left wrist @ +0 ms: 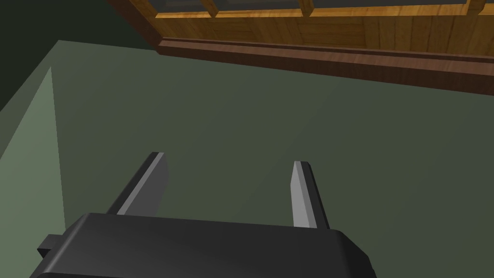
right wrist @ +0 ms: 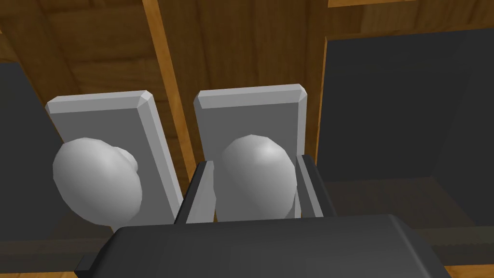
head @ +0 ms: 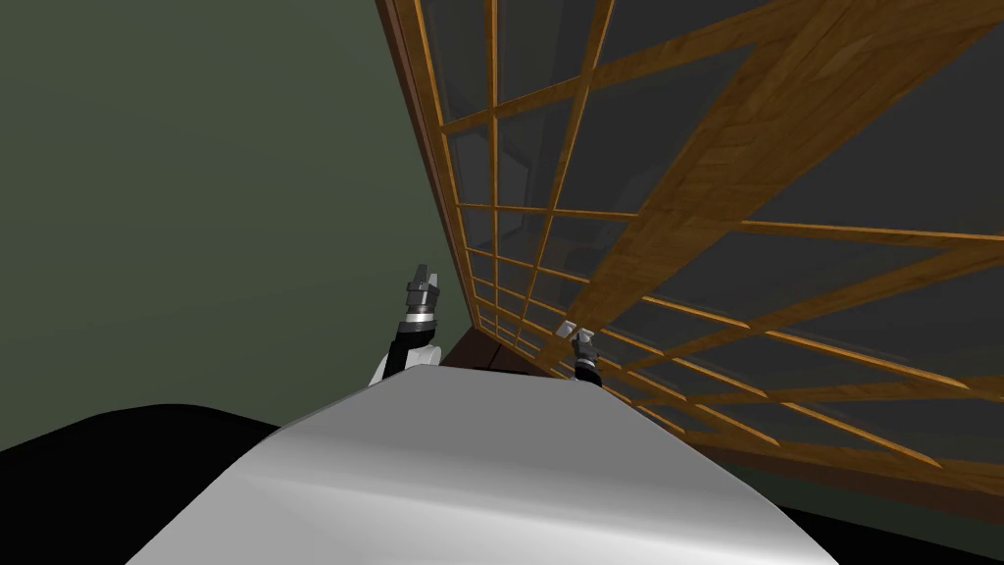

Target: Pull the door open

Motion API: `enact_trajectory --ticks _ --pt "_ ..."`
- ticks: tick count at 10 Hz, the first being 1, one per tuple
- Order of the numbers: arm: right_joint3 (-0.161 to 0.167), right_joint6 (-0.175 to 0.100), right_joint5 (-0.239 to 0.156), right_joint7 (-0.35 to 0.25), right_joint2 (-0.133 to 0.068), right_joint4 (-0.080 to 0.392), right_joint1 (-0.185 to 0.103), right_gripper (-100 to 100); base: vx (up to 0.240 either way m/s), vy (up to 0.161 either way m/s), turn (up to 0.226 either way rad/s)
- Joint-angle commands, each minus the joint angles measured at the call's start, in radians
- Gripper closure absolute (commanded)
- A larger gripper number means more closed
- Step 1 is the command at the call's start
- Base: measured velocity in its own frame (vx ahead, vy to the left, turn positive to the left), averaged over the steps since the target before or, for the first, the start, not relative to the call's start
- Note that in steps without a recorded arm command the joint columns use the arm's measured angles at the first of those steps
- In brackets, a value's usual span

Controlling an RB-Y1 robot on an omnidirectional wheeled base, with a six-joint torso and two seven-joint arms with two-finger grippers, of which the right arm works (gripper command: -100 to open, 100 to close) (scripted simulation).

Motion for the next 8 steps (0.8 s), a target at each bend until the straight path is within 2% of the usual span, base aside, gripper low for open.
enact_trajectory --ticks 1,2,4,5,7,8 --pt "-0.003 -0.002 -0.002 -0.001 -0.002 0.000 0.001 100 0.000 0.000 0.000" --pt "-0.006 0.001 -0.007 0.002 -0.007 0.011 0.027 100 -0.116 0.001 -0.037" --pt "-0.006 0.001 -0.007 0.002 -0.007 0.011 0.027 100 -0.113 0.012 -0.019" --pt "-0.009 0.001 -0.011 0.003 -0.010 0.017 0.041 100 -0.096 0.024 -0.053" --pt "-0.010 0.001 -0.013 0.003 -0.012 0.020 0.047 100 -0.085 0.015 -0.050" --pt "-0.014 0.002 -0.019 0.005 -0.017 0.027 0.067 100 -0.119 -0.011 -0.042"
